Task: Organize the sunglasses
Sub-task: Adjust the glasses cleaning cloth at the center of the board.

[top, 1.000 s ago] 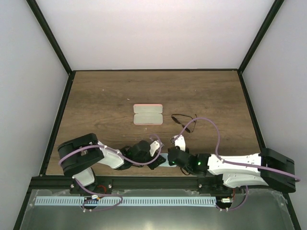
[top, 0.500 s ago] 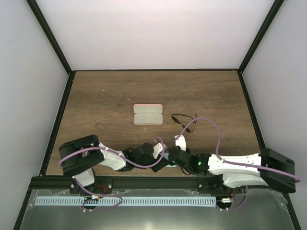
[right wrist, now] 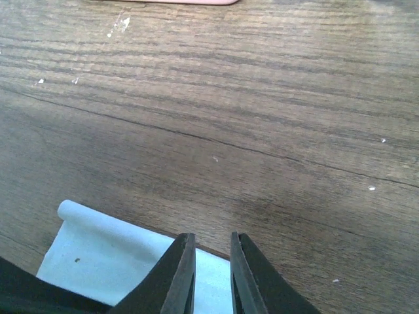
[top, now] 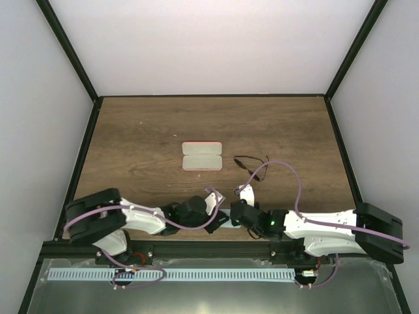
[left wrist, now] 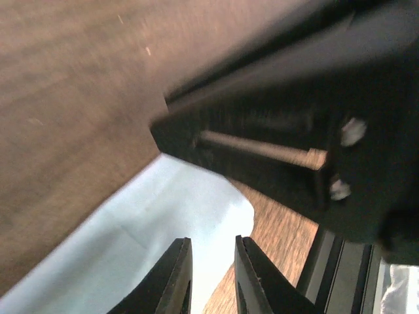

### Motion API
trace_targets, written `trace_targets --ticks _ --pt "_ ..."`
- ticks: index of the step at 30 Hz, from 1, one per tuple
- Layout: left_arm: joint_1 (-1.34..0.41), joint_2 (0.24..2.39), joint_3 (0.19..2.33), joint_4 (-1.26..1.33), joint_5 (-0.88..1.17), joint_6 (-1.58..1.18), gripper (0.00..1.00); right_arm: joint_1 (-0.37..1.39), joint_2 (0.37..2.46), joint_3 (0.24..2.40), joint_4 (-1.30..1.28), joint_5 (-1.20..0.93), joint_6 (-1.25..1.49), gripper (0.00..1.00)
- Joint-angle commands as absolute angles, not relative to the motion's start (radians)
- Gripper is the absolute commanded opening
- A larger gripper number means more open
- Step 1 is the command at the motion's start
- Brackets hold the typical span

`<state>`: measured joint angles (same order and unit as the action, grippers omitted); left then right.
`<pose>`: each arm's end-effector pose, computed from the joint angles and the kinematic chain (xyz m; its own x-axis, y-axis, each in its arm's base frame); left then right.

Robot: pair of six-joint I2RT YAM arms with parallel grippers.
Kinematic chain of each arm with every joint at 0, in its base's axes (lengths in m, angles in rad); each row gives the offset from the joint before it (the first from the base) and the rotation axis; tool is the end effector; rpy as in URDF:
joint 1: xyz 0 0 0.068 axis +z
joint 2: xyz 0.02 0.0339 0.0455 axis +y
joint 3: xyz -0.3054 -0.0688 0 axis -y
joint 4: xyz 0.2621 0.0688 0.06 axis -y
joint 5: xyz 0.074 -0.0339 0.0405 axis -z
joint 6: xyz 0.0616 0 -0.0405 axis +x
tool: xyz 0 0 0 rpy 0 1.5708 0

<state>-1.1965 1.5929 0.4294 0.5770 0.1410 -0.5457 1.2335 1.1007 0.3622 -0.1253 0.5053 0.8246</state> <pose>0.1009 -0.2806 0.1272 -0.6735 0.3090 -0.6715 0.7192 0.4837 -0.4988 0.0940 0.1779 0.1565 -0.7007 -0.0566 -0.7112 -0.3051 0.9248 0.2271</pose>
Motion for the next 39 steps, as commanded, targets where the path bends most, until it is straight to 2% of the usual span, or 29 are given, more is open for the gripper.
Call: trace_targets --ticks 1,7,19,26,30,38,39 --pt "-1.196 1.438 0.407 0.466 -0.041 -0.541 0.25 1.229 1.111 0.351 -0.116 0.505 0.843 0.17" --pt "-1.184 1.373 0.383 0.402 -0.087 -0.533 0.27 1.228 1.131 0.354 -0.089 0.488 0.837 0.17" --pt "-1.109 1.614 0.377 0.569 0.063 -0.545 0.27 1.227 1.153 0.379 -0.096 0.516 0.831 0.17" --pt "-1.049 1.677 0.403 0.592 0.099 -0.538 0.27 1.217 1.174 0.385 -0.079 0.516 0.819 0.17" --pt "-1.021 1.687 0.425 0.586 0.106 -0.527 0.27 1.151 1.194 0.380 -0.058 0.480 0.795 0.17" --pt "-1.003 1.644 0.436 0.583 0.141 -0.497 0.27 1.146 1.080 0.346 -0.022 0.430 0.761 0.16" --pt "-1.002 1.631 0.428 0.596 0.144 -0.492 0.32 1.161 1.074 0.336 0.000 0.419 0.757 0.16"
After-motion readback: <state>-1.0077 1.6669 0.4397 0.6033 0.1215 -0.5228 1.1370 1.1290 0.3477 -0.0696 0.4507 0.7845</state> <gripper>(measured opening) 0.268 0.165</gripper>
